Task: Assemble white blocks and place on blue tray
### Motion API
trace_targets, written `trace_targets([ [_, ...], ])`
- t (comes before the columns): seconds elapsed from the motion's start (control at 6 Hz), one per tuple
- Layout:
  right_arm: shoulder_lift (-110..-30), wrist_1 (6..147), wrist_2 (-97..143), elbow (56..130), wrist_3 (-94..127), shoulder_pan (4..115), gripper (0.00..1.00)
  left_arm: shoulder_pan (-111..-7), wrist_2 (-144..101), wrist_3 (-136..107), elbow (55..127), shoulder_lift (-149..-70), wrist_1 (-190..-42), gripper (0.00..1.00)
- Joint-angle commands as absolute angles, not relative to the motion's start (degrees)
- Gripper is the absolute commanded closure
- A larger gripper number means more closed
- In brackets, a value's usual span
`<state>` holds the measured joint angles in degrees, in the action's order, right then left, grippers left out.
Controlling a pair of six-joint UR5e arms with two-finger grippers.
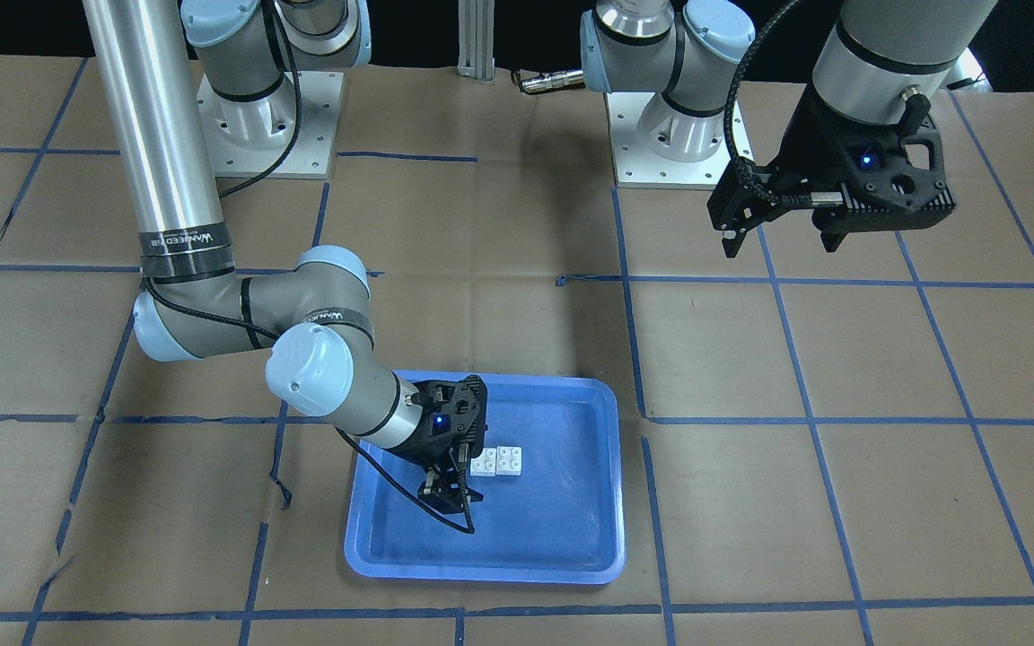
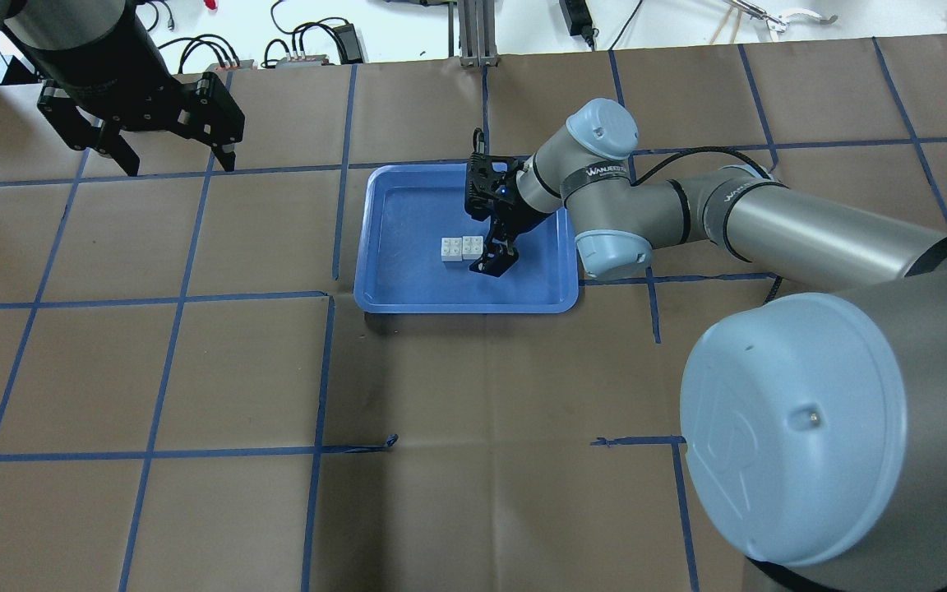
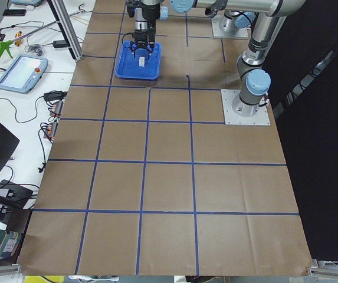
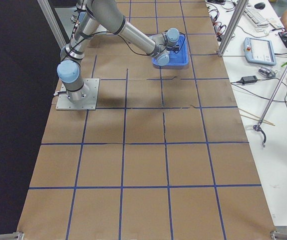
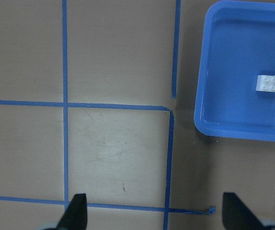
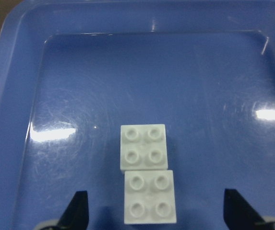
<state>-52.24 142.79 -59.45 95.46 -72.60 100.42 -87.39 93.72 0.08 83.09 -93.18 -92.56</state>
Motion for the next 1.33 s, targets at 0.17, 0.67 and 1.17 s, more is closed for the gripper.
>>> trace_targets([
  [0.17,-53.5,141.0,-60.2,94.1,-66.0,99.1,0.00,-87.4,93.8,0.2,83.1,-93.3,-90.5,0.01],
  [0.67,-58.3,118.3,-64.8,85.4,-65.7,94.6,0.00,-87.4,93.9,0.1,83.2,-93.5,-90.5,0.01],
  [1.17,-63.9,103.5,-75.9,78.2,-54.1,89.5,0.00,-87.4,93.9,0.2,83.2,-93.5,-90.5,0.01],
])
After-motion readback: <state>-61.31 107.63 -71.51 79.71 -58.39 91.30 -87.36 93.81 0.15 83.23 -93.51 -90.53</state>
